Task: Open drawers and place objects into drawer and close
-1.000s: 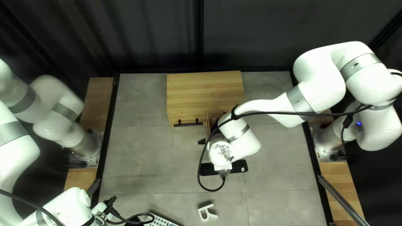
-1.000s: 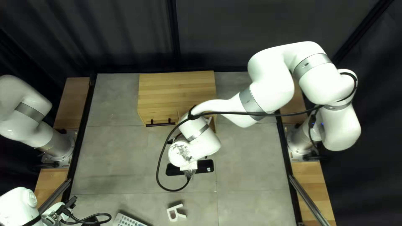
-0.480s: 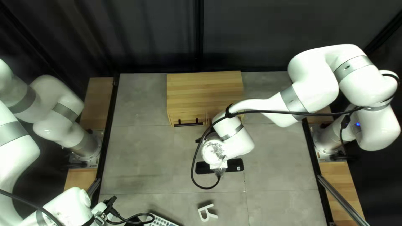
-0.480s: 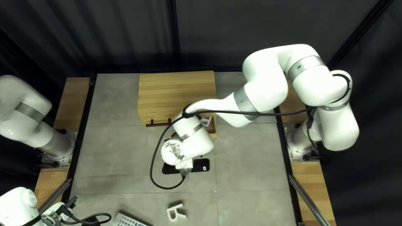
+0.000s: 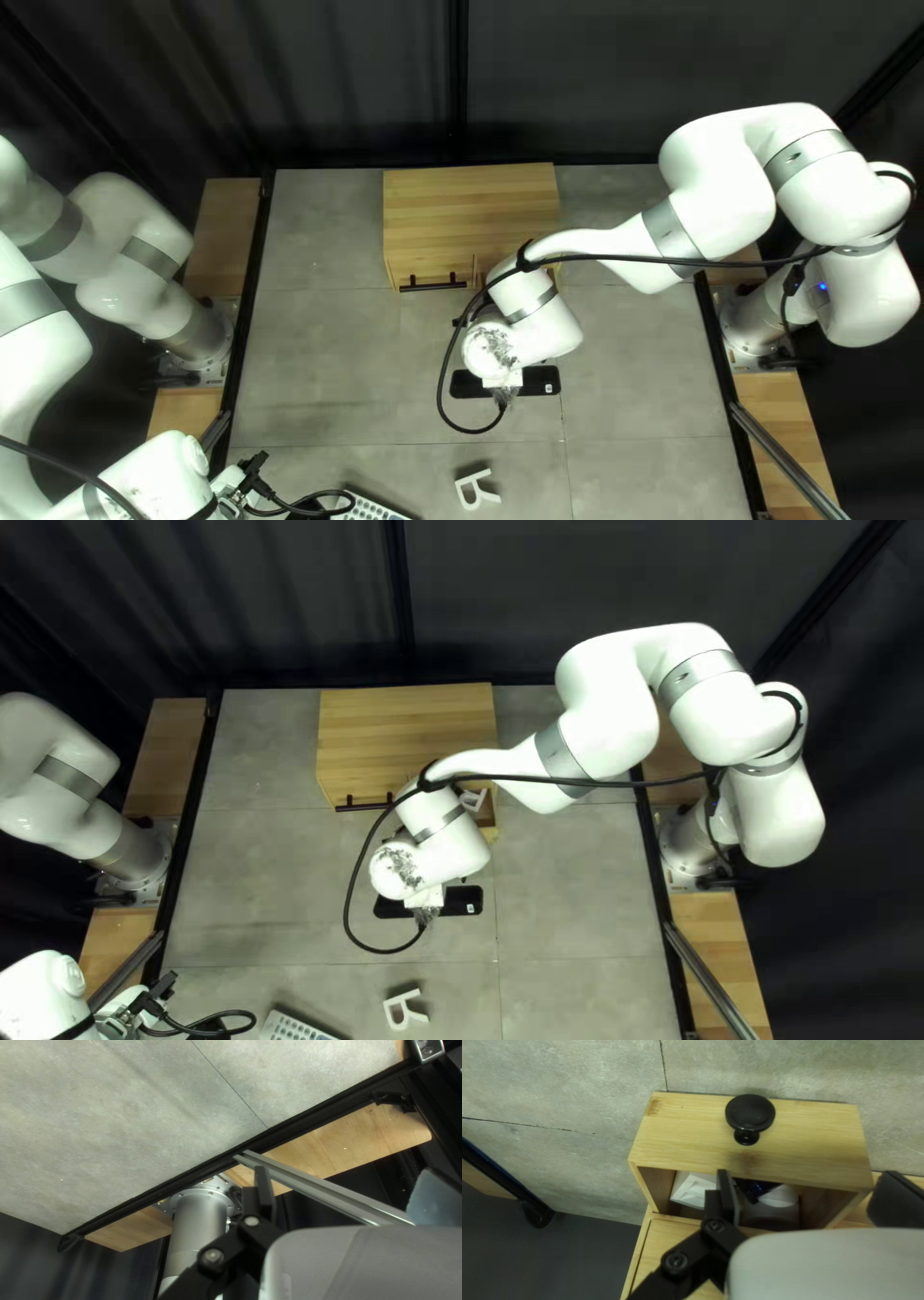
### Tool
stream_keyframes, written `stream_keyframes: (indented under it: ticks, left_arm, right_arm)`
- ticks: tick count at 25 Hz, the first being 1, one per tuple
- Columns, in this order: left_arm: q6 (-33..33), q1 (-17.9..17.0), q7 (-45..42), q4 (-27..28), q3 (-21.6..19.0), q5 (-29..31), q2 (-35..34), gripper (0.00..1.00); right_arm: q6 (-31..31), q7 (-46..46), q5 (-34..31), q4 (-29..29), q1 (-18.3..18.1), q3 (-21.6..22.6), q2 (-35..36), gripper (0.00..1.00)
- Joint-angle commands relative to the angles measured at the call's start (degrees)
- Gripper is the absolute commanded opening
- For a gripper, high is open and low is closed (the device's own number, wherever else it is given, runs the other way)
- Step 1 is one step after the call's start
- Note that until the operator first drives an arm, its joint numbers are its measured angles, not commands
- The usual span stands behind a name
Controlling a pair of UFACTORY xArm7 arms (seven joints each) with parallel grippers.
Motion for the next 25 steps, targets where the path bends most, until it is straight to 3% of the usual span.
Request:
stream_keyframes:
  ticks: [1,25]
  left_arm:
    - [0.0,0.0,0.0,0.0,0.0,0.0,0.0,1.00]
    - [0.0,0.0,0.0,0.0,0.0,0.0,0.0,1.00]
  right_arm:
    - [-0.1,0.0,-0.1,-0.1,0.0,0.0,-0.2,1.00]
    - [-1.8,-0.7,-0.7,-0.2,-0.9,-0.5,0.6,1.00]
